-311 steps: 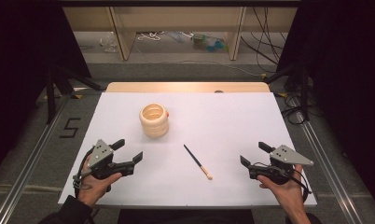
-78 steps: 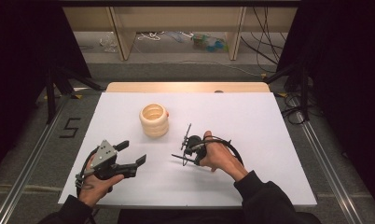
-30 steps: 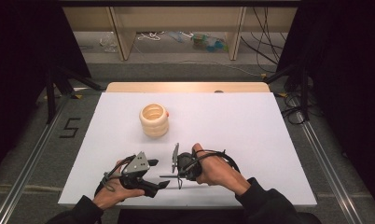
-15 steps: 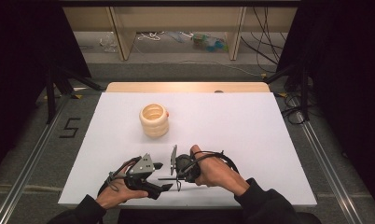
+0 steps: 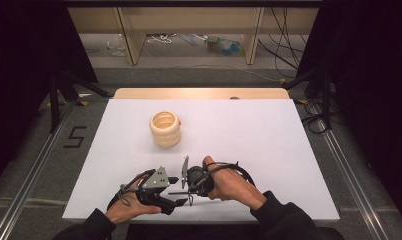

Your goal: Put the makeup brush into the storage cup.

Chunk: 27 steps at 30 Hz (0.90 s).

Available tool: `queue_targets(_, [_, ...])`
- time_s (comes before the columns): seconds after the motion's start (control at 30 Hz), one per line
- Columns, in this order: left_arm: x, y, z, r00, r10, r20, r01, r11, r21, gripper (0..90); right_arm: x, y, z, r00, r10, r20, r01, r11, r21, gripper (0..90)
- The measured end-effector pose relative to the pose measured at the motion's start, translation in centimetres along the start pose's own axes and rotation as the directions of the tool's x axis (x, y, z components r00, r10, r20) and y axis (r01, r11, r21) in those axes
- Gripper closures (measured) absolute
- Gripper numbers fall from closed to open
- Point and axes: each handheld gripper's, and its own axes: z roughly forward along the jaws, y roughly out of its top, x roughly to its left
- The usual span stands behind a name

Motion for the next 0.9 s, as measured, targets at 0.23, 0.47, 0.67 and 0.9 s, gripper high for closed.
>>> queue_targets(0.23, [-0.14,0.18,0.10,0.9999,0.012,0.002,-0.012,0.9999,-0.001,31.4,0.27,0.11,-0.02,0.9990,0.037,-0.024,-0.038,0.999,-0.003,83.4])
queue_targets(0.47, [-0.33,0.21,0.26,0.9988,0.045,0.019,-0.046,0.9989,0.012,36.2,0.38,0.15,-0.12,0.9993,0.031,-0.021,-0.031,1.000,0.004,83.4])
queue_targets(0.67, [-0.23,0.31,0.40,0.9956,0.089,0.028,-0.090,0.9959,0.014,41.6,0.66,0.28,-0.17,0.9983,0.048,-0.031,-0.049,0.999,-0.010,83.4])
queue_targets(0.9, [-0.38,0.32,0.47,0.9938,0.105,0.036,-0.106,0.9940,0.025,47.9,0.76,0.36,-0.15,0.9982,0.052,-0.031,-0.052,0.999,-0.013,83.4])
